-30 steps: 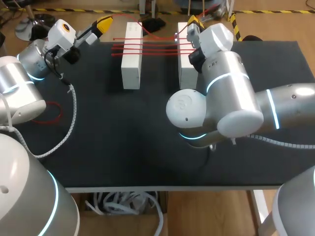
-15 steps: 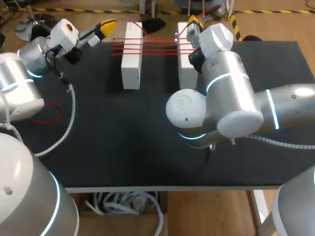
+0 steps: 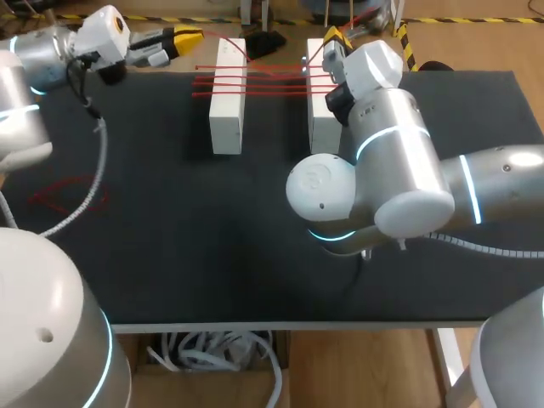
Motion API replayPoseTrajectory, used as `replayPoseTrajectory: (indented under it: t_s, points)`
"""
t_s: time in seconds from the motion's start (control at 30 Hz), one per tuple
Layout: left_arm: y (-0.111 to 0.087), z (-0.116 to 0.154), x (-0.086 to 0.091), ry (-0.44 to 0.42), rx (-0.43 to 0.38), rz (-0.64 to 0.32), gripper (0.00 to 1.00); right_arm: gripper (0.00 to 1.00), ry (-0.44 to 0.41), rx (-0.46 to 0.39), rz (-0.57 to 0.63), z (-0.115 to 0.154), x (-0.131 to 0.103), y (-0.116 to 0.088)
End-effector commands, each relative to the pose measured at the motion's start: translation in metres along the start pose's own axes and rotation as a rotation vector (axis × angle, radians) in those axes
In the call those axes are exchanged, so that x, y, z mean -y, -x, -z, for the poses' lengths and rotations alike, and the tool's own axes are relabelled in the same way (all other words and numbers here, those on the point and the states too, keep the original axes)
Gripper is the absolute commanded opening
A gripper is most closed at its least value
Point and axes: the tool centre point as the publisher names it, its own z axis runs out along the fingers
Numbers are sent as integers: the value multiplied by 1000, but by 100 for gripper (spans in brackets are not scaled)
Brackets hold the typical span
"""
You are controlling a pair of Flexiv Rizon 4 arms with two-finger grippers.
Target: Grab the tape and strap the tape.
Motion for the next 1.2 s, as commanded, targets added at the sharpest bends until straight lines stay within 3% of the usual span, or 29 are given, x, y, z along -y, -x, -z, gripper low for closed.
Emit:
replayPoseTrajectory:
  t_s: [0.03, 0.23, 0.47, 0.77, 0.97, 1.2]
  points:
    - [-11, -2, 14, 240, 26, -30, 0, 0, -6, 1, 0, 0, -3, 0]
    - [-13, -9, 17, 429, 22, -63, 0, 0, -6, 1, 0, 0, -3, 0]
    - [-13, -19, 12, 649, -17, -35, 0, 0, -6, 1, 0, 0, -3, 0]
    - [-10, -24, 4, 773, -11, -39, 0, 0, -6, 1, 0, 0, -3, 0]
    - [-9, -24, 1, 796, 22, -48, 0, 0, -6, 1, 0, 0, -3, 0]
    - [-10, -28, -7, 919, 43, -75, 0, 0, -6, 1, 0, 0, -3, 0]
